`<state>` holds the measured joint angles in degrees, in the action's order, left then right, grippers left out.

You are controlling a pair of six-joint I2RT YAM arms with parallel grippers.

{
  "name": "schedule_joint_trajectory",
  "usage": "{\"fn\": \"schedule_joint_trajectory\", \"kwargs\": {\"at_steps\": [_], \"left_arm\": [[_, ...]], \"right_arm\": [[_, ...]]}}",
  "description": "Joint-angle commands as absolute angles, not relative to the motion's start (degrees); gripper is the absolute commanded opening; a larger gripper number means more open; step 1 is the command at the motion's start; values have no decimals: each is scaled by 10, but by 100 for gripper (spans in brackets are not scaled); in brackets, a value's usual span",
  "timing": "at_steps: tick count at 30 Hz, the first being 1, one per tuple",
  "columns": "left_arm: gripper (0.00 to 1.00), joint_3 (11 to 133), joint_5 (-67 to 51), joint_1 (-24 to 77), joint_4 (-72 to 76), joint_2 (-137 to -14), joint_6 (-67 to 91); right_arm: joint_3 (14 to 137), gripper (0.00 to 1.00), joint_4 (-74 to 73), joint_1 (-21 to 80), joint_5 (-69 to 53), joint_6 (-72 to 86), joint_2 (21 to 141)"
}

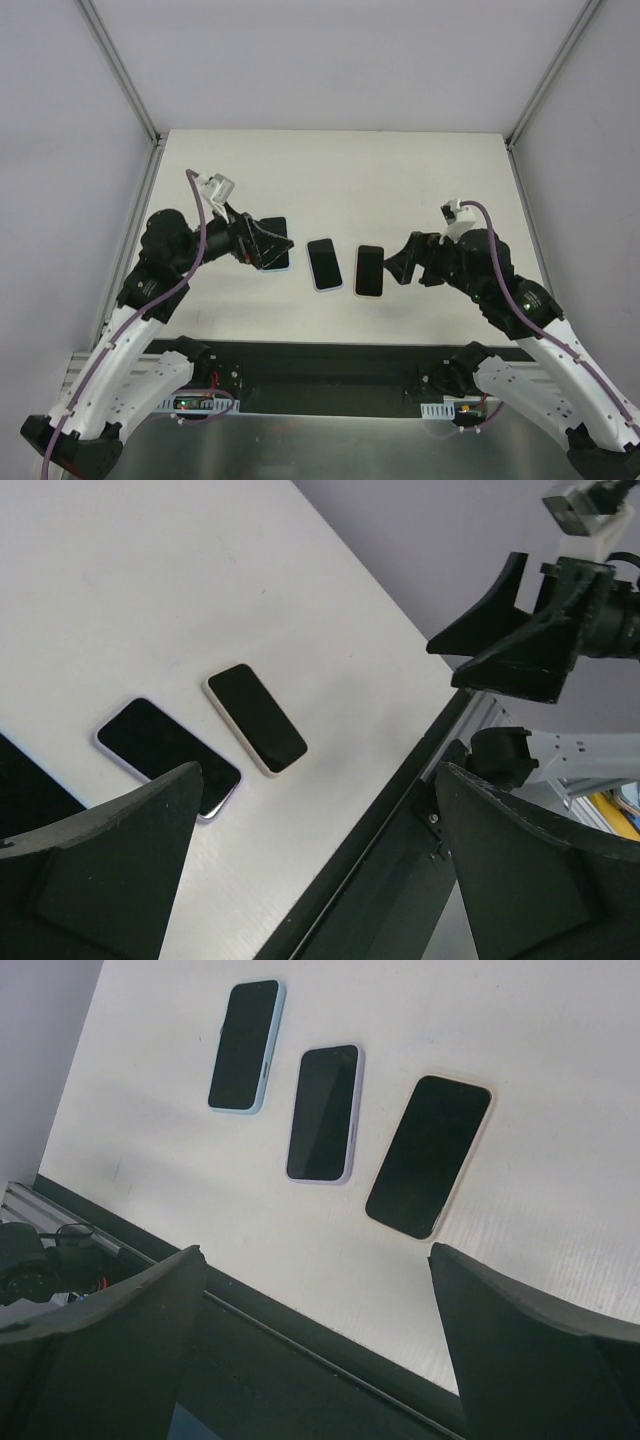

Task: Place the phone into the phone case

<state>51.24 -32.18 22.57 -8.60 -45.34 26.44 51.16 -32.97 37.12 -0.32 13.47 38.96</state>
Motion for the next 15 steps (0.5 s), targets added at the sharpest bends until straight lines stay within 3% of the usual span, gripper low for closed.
{"fn": "schedule_joint_trajectory", "kwargs": {"at_steps": [1,15], "left_arm": [[99,433,-356,229,14,-374,288],[99,399,-366,229,17,-324,292]], "right_arm": [[536,96,-359,374,7,156,383],[555,96,-367,374,5,146,352]]}}
